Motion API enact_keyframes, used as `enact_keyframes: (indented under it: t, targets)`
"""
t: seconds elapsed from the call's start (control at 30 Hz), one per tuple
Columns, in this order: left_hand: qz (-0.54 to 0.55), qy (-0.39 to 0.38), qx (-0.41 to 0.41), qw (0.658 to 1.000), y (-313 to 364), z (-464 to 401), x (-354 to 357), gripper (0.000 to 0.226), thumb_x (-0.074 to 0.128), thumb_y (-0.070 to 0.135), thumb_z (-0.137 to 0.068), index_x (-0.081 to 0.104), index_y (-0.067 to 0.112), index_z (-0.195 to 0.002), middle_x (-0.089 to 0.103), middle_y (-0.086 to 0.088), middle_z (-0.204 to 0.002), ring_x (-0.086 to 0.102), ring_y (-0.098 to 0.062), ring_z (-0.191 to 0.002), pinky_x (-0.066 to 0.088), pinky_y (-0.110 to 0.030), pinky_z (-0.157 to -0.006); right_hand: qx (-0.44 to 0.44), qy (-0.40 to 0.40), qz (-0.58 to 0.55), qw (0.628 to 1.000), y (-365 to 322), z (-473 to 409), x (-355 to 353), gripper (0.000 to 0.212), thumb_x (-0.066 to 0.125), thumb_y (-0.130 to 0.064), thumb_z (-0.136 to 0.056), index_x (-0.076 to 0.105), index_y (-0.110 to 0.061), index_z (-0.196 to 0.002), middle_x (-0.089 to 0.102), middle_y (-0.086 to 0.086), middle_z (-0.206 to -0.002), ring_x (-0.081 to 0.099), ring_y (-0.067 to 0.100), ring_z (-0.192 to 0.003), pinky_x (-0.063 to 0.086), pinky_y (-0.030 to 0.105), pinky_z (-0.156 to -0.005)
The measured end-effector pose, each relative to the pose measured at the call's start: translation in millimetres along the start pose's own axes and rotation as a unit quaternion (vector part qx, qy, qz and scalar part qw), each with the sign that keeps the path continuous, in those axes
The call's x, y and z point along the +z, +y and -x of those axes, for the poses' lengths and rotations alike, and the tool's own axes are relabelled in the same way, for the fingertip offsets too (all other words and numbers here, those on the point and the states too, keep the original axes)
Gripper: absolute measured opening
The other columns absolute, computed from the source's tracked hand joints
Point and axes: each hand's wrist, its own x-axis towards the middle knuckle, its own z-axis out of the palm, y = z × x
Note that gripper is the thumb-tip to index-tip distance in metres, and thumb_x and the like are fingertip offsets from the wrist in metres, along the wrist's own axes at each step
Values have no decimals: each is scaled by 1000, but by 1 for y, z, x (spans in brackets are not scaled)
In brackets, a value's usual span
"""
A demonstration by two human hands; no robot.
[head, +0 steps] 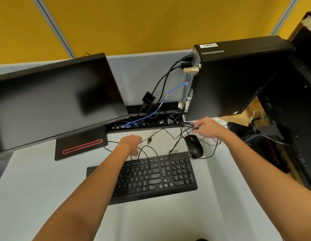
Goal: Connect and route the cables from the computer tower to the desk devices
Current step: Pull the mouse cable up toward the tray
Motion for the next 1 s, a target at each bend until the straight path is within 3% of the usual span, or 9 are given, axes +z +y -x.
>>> enact_keyframes:
  t: [0.07,0.2,0.3,0.37,0.57,0.7,0.8,0.9,1.0]
  targets:
    - [65,4,-12,998,4,-5,-4,67,57,16,-83,32,20,-145,45,-10,-140,47,-29,-124,45,-38,-96,66,-115,94,987,-3,-5,3,9,58,-14,-88,65,-19,-87,64,4,-108,58,24,-102,51,39,-91]
    - [274,100,-33,956,20,-18,-30,58,59,17,-81,43,19,-137,59,-7,-117,58,-26,-106,50,-38,-87,63,89,2,994,0,-15,17,14,51,1,-86,55,-11,-92,63,12,-96,60,30,-92,48,32,-72]
    - [426,132,0,895,43,-21,-44,51,57,7,-76,54,19,-126,59,2,-76,56,-15,-70,45,-28,-65,15,56,13,998,8,-21,34,43,46,10,-82,55,-15,-115,57,14,-114,55,33,-105,47,36,-84]
    - [417,104,64,901,63,-23,-44,54,57,2,-74,56,20,-125,58,2,-72,57,-15,-67,47,-28,-65,-25,-6,78,997,17,-24,47,51,48,11,-82,58,-18,-123,53,11,-125,51,31,-115,45,37,-95]
    - [162,7,108,981,110,-38,7,54,68,23,-79,51,30,-130,48,-7,-125,55,-29,-110,50,-39,-88,-36,1,26,999,30,-25,58,28,56,4,-88,68,-22,-88,67,1,-97,60,19,-91,48,26,-86]
    - [137,18,83,987,105,-39,22,27,65,30,-82,59,20,-106,51,-7,-115,56,-28,-104,50,-39,-83,-15,-33,7,999,40,-14,55,10,71,-17,-86,70,-18,-96,66,-2,-94,58,13,-85,46,26,-84]
    - [122,78,48,988,92,-38,17,18,56,35,-91,55,18,-85,60,-5,-102,60,-26,-92,46,-34,-72,45,13,19,999,52,-7,60,17,76,-20,-82,61,-21,-74,62,-1,-80,58,18,-76,46,27,-73]
    - [208,112,-22,972,58,-37,5,34,44,42,-97,57,12,-87,62,-9,-90,58,-26,-80,46,-35,-69,121,72,35,989,66,1,60,31,70,-17,-86,50,-19,-63,59,4,-73,58,25,-75,45,30,-69]
    - [440,132,-60,886,15,-41,5,39,47,38,-96,64,7,-80,60,-11,-69,57,-30,-70,50,-43,-69,174,66,126,974,81,16,54,15,53,-16,-93,54,-15,-78,62,13,-96,59,31,-89,42,30,-71]
